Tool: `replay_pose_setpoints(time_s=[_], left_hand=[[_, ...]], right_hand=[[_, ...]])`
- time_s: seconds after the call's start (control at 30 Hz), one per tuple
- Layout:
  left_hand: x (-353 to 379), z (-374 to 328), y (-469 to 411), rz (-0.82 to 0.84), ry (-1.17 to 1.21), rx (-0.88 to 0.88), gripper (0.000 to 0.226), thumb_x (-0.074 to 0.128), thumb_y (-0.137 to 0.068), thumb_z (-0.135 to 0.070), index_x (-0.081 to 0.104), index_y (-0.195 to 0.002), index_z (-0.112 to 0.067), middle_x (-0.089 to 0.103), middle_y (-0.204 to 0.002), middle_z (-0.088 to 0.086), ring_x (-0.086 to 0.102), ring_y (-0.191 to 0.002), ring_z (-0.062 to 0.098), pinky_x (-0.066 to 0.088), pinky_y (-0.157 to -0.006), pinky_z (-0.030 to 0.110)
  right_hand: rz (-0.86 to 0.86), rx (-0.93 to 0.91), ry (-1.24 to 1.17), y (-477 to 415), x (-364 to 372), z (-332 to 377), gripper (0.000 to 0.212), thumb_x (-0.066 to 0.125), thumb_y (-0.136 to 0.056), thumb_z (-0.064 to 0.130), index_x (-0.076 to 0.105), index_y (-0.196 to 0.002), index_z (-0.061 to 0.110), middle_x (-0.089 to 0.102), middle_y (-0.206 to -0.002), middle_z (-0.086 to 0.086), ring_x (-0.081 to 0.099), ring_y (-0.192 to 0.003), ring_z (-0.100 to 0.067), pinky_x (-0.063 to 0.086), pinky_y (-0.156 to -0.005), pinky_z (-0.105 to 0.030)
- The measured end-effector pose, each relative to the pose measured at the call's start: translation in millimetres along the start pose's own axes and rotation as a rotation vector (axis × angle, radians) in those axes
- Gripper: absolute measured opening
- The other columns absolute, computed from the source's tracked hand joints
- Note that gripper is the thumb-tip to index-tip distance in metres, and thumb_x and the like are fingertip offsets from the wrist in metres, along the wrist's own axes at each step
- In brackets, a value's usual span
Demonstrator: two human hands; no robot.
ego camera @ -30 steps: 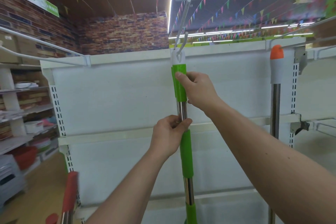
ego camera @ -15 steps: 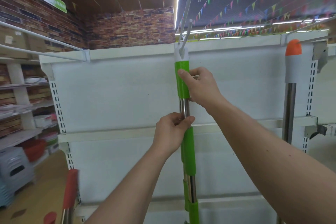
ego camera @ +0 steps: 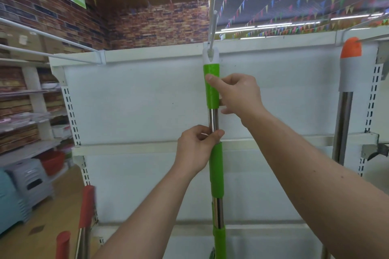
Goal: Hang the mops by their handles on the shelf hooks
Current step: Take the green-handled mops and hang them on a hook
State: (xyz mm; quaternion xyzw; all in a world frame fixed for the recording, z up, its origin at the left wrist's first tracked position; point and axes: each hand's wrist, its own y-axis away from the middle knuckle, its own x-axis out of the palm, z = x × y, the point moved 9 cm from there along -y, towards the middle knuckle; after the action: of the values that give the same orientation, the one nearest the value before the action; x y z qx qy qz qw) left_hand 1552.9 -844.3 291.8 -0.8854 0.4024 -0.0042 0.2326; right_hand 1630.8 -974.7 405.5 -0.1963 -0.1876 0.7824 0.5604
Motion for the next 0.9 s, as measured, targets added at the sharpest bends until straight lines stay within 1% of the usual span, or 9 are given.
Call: replay_pose_setpoints(time_s=[0.17,0.23,0.3,0.43,0.57,0.67,0.73,0.8,0.9], left_hand=[[-2.7,-2.0,3.5,-0.046,-0.037,-0.004,0.029,0.079,-0.079,-0.048,0.075,-0.077,-0.020,0.078,-0.078,-0.001,0.073,-0.082,0.024,0.063,-0.082,0.048],[-4.5,-3.9,6.2,-0.078,-0.064,0.009,0.028,0.078,-0.082,-0.046,0.076,-0.078,-0.019,0.078,-0.079,-0.002,0.070,-0.077,0.020,0.059,-0.076,0.042],[-3.6,-5.3,11.0,-0.099,-0.069,0.007,0.027,0.077,-0.083,-0.046,0.077,-0.084,-0.019,0.077,-0.083,-0.004,0.070,-0.079,0.016,0.057,-0.075,0.036],[-1.0,-3.0,24.7,-0.136,-0.081,-0.008,0.025,0.075,-0.088,-0.041,0.078,-0.099,-0.019,0.077,-0.092,-0.009,0.071,-0.089,0.007,0.050,-0.074,0.021],[1.7,7.7,43.9,-0.133,-0.117,-0.015,0.018,0.072,-0.090,-0.040,0.071,-0.108,-0.037,0.074,-0.089,-0.010,0.070,-0.085,0.005,0.051,-0.072,0.019],[6.3,21.1,57.9,-0.114,-0.144,-0.018,0.042,0.070,-0.092,-0.037,0.061,-0.131,-0.049,0.075,-0.091,-0.006,0.070,-0.085,0.003,0.051,-0.068,0.015],[6.4,31.0,64.7,-0.125,-0.125,-0.049,0.045,0.070,-0.093,-0.036,0.060,-0.136,-0.045,0.076,-0.094,-0.002,0.070,-0.082,0.003,0.046,-0.058,0.005],[6.6,38.7,70.9,-0.117,-0.138,-0.063,0.045,0.070,-0.093,-0.035,0.062,-0.137,-0.042,0.076,-0.091,0.001,0.070,-0.073,0.001,0.045,-0.053,0.003],[5.8,50.8,80.1,-0.096,-0.209,-0.071,0.039,0.071,-0.093,-0.032,0.066,-0.132,-0.036,0.073,-0.085,-0.001,0.064,-0.062,-0.008,0.043,-0.055,0.002]], right_hand=[[-0.008,-0.009,0.022,6.2,-2.2,6.1,0.066,0.081,-0.080,0.057,0.072,-0.097,-0.006,0.078,-0.093,-0.021,0.078,-0.087,-0.035,0.065,-0.074,-0.052],[-0.025,-0.022,0.044,10.6,-3.6,7.7,0.068,0.080,-0.082,0.056,0.072,-0.100,-0.009,0.077,-0.097,-0.025,0.077,-0.082,-0.034,0.062,-0.081,-0.052],[-0.010,0.005,0.045,14.4,-2.8,0.4,0.057,0.081,-0.084,0.052,0.073,-0.096,-0.003,0.078,-0.094,-0.020,0.076,-0.083,-0.029,0.062,-0.086,-0.048],[0.043,0.064,0.061,26.2,0.9,-32.9,0.029,0.083,-0.082,0.049,0.068,-0.081,0.024,0.077,-0.092,0.002,0.077,-0.094,-0.023,0.061,-0.091,-0.046],[0.086,0.138,0.058,51.7,2.9,-71.2,0.021,0.079,-0.088,0.040,0.071,-0.090,0.021,0.077,-0.096,0.003,0.077,-0.094,-0.021,0.060,-0.085,-0.037],[0.112,0.171,0.078,69.4,4.6,-91.1,0.022,0.077,-0.091,0.032,0.075,-0.104,0.015,0.076,-0.097,0.003,0.074,-0.090,-0.017,0.056,-0.073,-0.026],[0.134,0.198,0.072,80.3,5.7,-102.8,0.022,0.076,-0.093,0.027,0.072,-0.111,0.015,0.070,-0.093,0.005,0.068,-0.076,-0.009,0.049,-0.056,-0.013],[0.147,0.212,0.077,90.0,6.9,-112.6,0.023,0.074,-0.095,0.024,0.067,-0.116,0.017,0.065,-0.091,0.008,0.061,-0.069,0.000,0.040,-0.043,-0.005],[0.151,0.231,0.064,102.9,7.7,-124.7,0.026,0.073,-0.095,0.024,0.066,-0.119,0.018,0.069,-0.103,0.002,0.062,-0.073,-0.001,0.044,-0.050,-0.009]])
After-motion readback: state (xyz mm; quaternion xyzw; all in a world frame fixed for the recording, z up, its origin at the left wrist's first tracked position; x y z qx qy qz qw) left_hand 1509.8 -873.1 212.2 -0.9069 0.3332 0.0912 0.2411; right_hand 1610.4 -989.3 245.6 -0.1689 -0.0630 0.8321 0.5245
